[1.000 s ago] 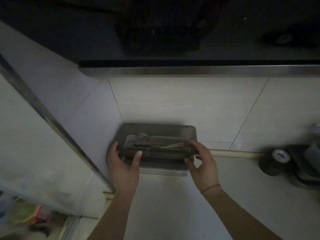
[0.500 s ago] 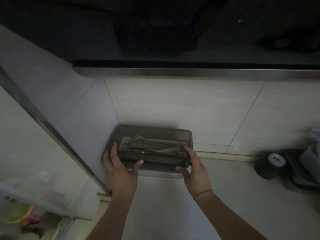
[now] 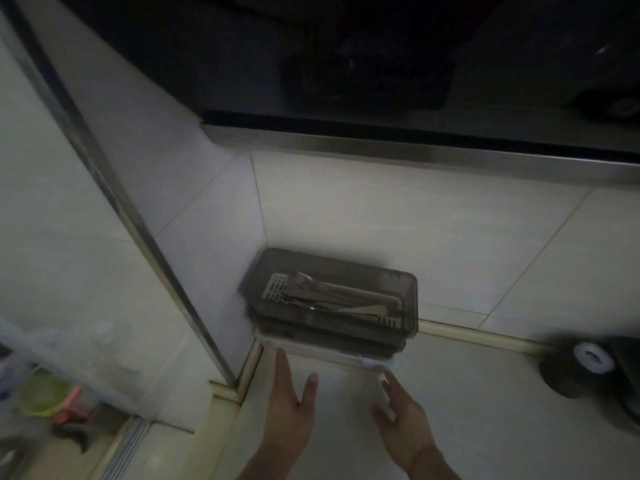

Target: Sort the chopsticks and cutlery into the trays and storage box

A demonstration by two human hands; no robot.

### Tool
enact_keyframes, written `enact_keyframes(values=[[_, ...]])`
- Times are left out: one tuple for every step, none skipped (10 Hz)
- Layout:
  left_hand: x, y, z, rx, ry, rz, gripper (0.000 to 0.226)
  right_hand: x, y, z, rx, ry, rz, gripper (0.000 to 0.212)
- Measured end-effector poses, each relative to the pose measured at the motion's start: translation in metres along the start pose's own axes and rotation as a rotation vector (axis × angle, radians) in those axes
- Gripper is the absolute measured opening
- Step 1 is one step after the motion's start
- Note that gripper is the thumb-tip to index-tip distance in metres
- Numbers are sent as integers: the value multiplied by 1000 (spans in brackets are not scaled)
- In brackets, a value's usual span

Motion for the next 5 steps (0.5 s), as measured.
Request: enact_keyframes(values=[[8,-3,-6,7,56,45,79,-1,5,-7,-31,48,-60,84],[13,-2,-11,16,117,57,81,6,10,-11,-66,66,-56,91],[16,2,-12,23,170,42,81,15,13,-12,-142,139,-51,95],[25,5,-15,47,224,30,80,20,9,-6,-218,237,0,83],[37,6,-13,73,238,15,83,11,-3,4,-153,241,48,62]])
Point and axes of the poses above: each hand's wrist, its own x-axis towards the middle knuckle, its own z-axis out of the back of the hand, y = z × x, the point moved 5 cm from there along x, towards the middle knuckle, and after that the axes turned 12 degrees about -y, right-handed, at the moved point
